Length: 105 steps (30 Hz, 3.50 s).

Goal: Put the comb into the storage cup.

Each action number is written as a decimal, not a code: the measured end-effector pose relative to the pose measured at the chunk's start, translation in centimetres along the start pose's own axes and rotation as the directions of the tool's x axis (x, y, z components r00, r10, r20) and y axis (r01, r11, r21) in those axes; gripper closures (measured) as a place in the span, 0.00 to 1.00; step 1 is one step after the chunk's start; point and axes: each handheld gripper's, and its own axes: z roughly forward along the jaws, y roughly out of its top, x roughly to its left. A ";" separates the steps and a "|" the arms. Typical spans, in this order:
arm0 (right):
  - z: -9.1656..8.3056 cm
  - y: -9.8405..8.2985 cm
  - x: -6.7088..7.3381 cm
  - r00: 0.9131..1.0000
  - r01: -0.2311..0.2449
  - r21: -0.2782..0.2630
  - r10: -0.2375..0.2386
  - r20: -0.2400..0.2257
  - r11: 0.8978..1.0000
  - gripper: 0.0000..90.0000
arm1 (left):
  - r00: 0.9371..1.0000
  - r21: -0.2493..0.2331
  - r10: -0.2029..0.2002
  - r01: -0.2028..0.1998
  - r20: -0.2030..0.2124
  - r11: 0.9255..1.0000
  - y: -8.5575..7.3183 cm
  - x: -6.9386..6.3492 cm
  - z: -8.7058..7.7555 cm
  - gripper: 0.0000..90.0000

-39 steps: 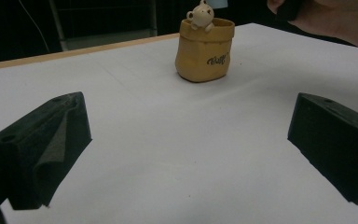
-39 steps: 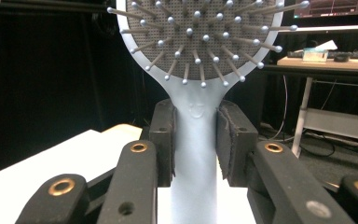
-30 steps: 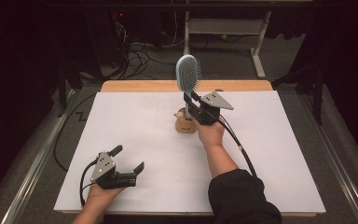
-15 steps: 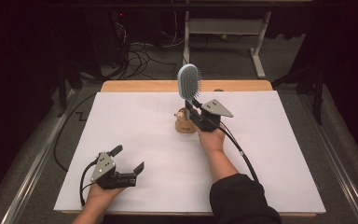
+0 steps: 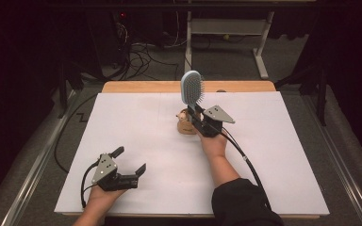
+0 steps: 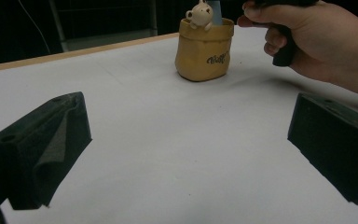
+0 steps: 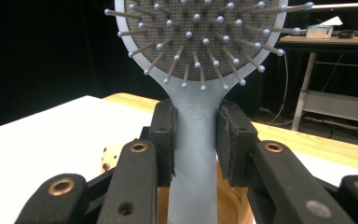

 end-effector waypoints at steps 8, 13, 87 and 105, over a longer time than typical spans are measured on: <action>0.1 -0.4 0.1 1.000 0.003 0.005 -0.003 0.004 1.000 0.79 | 1.000 -0.002 -0.002 0.002 0.001 1.000 0.0 0.0 0.0 0.00; 0.1 -0.5 0.1 1.000 -0.004 0.007 0.004 0.005 1.000 0.79 | 1.000 -0.003 -0.004 0.004 0.001 1.000 0.0 0.0 0.0 0.00; 1.5 0.3 -0.3 0.996 -0.079 0.146 0.073 0.042 0.986 0.79 | 1.000 0.009 0.001 -0.001 0.020 1.000 0.0 -0.3 0.4 0.00; 2.2 0.7 -0.4 0.996 -0.079 0.179 0.070 0.055 0.981 0.77 | 1.000 0.012 -0.003 0.003 0.021 1.000 -0.1 -0.3 0.3 0.00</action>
